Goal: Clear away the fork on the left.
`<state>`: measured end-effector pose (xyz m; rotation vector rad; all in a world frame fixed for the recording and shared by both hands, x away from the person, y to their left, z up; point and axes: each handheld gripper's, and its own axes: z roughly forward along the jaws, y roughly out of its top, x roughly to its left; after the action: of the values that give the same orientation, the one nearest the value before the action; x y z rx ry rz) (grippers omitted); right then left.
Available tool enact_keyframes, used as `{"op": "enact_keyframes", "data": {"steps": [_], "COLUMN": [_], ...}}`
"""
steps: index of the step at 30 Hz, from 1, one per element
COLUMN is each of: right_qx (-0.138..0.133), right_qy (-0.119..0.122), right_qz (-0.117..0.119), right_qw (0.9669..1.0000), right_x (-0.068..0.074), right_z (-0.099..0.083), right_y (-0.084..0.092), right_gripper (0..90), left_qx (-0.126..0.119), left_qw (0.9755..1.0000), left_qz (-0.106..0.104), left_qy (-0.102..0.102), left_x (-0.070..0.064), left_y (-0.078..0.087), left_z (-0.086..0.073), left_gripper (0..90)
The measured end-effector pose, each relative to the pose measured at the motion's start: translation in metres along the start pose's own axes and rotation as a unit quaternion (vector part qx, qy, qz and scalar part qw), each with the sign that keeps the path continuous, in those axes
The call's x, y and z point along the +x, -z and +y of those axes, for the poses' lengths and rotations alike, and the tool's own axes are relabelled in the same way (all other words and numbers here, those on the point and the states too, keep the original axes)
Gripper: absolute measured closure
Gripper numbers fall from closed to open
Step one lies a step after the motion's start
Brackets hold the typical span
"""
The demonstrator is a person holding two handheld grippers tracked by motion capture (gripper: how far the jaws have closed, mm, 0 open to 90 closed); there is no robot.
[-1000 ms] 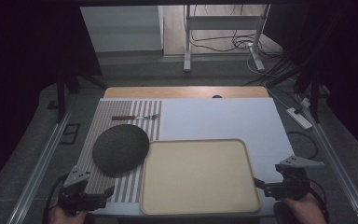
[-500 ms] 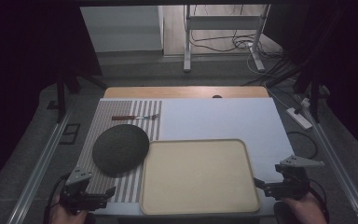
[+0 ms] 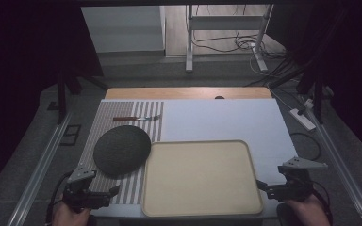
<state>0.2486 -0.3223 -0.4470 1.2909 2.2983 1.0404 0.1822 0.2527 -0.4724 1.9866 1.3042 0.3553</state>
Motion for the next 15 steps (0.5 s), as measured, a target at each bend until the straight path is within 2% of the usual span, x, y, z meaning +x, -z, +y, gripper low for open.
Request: {"op": "enact_keyframes", "data": {"steps": [1,7,12,15], "right_qx": [0.000,0.000,0.001,0.001], "right_qy": [0.000,0.000,0.001,0.000], "right_qz": [0.000,0.000,0.000,0.001], "right_qw": [1.0000,1.0000,1.0000,1.0000], "right_x": [0.000,0.000,0.000,0.000], "right_z": [0.000,0.000,0.000,0.000], "right_y": [0.000,0.000,0.000,0.000], "right_gripper": [0.8,0.8,0.8,0.8], "left_qx": [-0.005,-0.006,-0.009,-0.006], "left_qw": [1.0000,0.9999,0.9999,1.0000], "left_qz": [-0.006,-0.007,0.002,0.000], "left_qy": [0.000,-0.005,-0.009,-0.007], "left_x": [0.001,0.003,0.009,0.012], "left_y": [0.000,-0.004,-0.012,-0.016], "left_z": [0.001,0.004,0.012,0.016], "left_gripper": [0.0,0.0,0.0,0.0]}}
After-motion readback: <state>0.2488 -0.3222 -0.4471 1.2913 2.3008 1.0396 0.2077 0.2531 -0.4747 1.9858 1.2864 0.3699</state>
